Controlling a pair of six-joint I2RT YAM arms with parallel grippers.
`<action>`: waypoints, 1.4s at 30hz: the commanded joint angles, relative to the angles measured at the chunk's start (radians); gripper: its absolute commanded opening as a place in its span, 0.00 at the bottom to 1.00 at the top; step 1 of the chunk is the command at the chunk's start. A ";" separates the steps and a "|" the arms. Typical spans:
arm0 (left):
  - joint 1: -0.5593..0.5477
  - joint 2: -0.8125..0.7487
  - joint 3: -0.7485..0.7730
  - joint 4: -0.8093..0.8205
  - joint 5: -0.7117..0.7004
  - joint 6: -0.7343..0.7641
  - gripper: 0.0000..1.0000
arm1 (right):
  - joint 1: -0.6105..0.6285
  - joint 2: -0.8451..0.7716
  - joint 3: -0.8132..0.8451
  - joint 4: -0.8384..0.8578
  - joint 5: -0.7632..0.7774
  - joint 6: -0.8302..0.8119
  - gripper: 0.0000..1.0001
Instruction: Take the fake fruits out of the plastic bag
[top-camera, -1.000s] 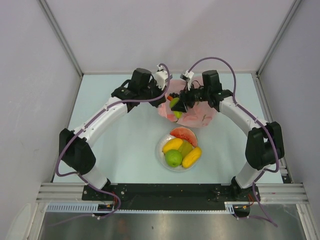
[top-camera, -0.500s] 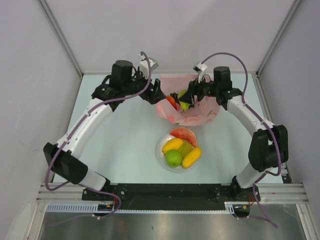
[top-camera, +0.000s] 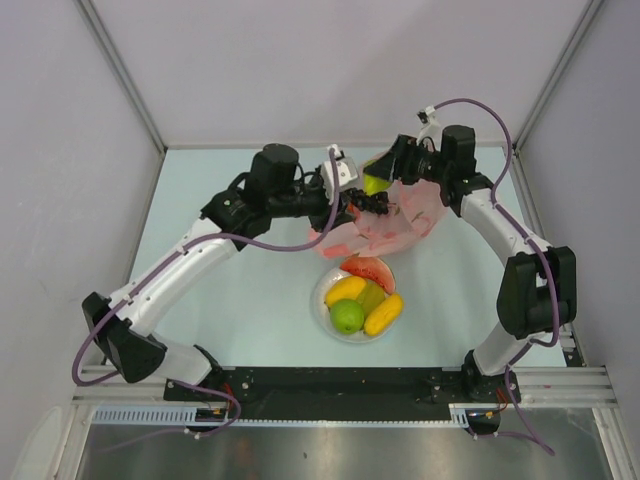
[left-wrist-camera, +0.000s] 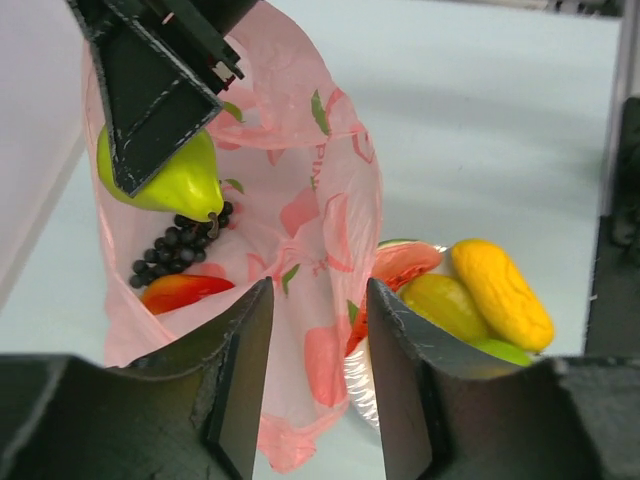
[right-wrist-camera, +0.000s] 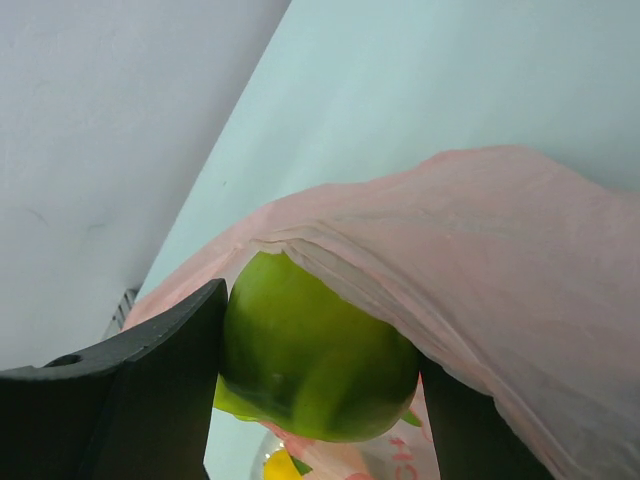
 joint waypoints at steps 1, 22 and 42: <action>-0.053 0.020 -0.022 0.037 -0.162 0.150 0.45 | -0.009 0.003 0.004 0.060 -0.002 0.102 0.30; -0.054 0.202 0.074 0.119 -0.297 0.033 0.41 | -0.007 -0.049 -0.061 0.069 0.014 0.101 0.31; -0.054 0.268 0.136 0.113 -0.251 0.018 0.00 | -0.007 -0.074 -0.107 0.095 0.018 0.111 0.36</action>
